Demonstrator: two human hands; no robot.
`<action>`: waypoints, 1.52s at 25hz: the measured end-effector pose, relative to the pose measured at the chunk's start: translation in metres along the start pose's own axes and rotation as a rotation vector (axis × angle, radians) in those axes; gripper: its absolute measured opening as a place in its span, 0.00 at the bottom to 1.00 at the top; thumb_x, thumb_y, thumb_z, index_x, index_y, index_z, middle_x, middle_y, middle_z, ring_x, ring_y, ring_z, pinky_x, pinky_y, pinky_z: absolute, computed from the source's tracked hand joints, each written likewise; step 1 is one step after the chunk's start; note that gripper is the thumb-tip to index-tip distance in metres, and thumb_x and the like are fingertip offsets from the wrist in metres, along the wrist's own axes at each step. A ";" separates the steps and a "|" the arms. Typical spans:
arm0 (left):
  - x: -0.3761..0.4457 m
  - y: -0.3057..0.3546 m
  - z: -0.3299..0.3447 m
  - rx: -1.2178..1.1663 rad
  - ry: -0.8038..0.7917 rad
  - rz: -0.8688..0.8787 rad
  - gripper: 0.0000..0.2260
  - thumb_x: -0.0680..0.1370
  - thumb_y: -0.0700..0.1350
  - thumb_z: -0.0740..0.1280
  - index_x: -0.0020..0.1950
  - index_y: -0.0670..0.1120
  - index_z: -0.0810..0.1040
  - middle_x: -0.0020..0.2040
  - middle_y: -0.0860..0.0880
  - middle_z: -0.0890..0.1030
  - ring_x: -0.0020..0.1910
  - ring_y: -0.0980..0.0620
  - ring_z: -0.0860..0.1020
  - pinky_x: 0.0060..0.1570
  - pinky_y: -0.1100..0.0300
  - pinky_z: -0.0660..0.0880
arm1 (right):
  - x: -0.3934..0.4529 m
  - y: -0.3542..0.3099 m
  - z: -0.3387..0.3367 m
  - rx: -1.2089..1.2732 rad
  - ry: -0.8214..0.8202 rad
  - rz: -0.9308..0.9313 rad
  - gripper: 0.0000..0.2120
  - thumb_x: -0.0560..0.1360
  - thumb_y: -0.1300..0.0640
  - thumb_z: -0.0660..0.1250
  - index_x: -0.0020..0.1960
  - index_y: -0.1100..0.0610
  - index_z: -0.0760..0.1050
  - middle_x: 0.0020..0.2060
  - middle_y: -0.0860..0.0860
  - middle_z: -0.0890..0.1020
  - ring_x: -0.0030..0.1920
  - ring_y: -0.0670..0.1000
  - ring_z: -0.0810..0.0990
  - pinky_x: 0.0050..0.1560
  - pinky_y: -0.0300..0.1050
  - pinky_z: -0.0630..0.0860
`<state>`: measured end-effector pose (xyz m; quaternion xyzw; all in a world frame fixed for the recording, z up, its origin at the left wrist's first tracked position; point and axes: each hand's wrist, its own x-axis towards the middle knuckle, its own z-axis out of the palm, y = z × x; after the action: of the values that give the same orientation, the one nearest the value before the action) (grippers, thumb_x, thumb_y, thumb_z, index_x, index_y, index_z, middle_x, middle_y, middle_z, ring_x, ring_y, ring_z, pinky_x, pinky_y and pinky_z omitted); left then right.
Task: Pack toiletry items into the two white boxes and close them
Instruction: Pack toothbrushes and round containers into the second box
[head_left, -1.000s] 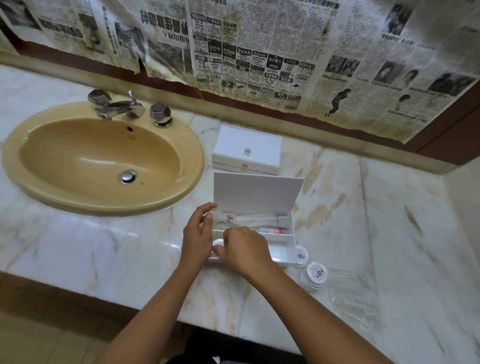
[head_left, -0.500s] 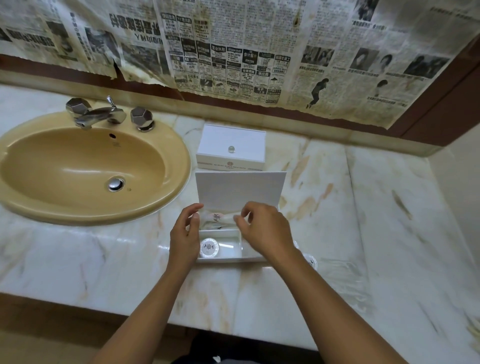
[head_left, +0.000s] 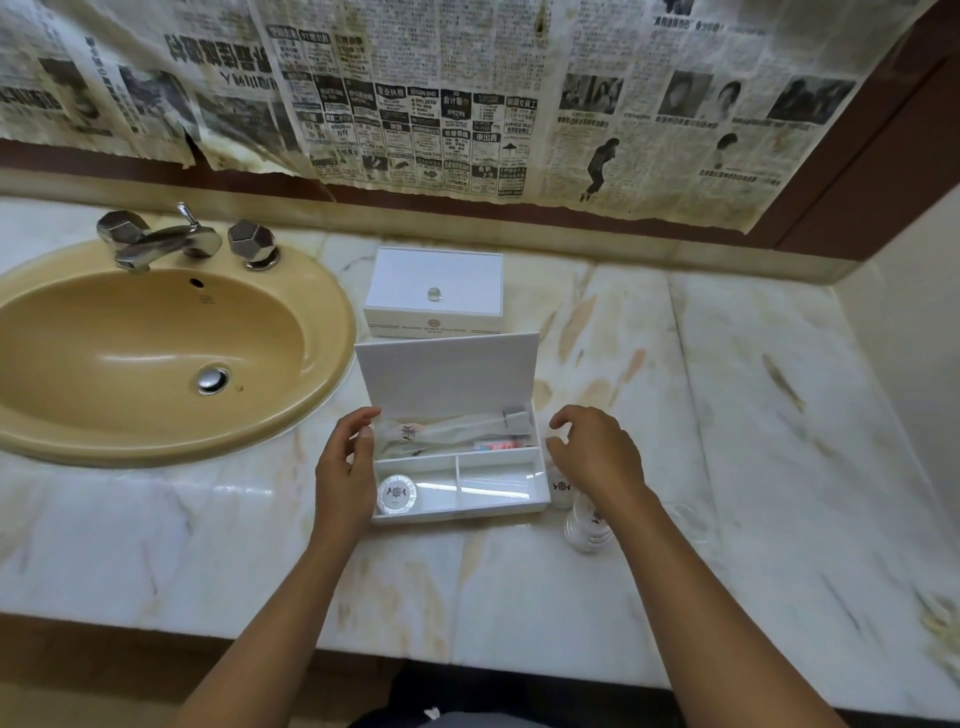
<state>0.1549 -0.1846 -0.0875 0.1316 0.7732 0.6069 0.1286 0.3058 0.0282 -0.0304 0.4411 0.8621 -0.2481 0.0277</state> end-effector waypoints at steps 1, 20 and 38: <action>0.000 0.000 0.000 0.002 0.001 0.000 0.14 0.83 0.39 0.58 0.56 0.57 0.77 0.56 0.57 0.79 0.53 0.66 0.75 0.52 0.76 0.68 | 0.000 0.002 0.001 -0.009 -0.027 0.006 0.14 0.76 0.54 0.66 0.61 0.50 0.75 0.60 0.50 0.78 0.49 0.52 0.79 0.49 0.43 0.72; -0.001 0.003 0.000 0.005 0.001 0.013 0.16 0.83 0.38 0.58 0.55 0.59 0.77 0.56 0.57 0.79 0.52 0.68 0.75 0.52 0.76 0.67 | -0.011 0.014 0.014 -0.093 -0.195 -0.007 0.17 0.71 0.55 0.70 0.60 0.52 0.76 0.59 0.51 0.78 0.56 0.54 0.78 0.54 0.45 0.74; -0.001 0.001 -0.001 -0.033 -0.010 -0.011 0.13 0.83 0.39 0.58 0.57 0.54 0.78 0.56 0.57 0.80 0.54 0.61 0.76 0.50 0.74 0.69 | -0.061 -0.128 0.044 -0.210 -0.145 -0.467 0.13 0.74 0.48 0.64 0.48 0.57 0.77 0.47 0.56 0.82 0.49 0.58 0.79 0.41 0.44 0.64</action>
<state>0.1553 -0.1850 -0.0859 0.1282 0.7632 0.6181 0.1380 0.2364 -0.0992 -0.0012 0.2061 0.9572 -0.1879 0.0770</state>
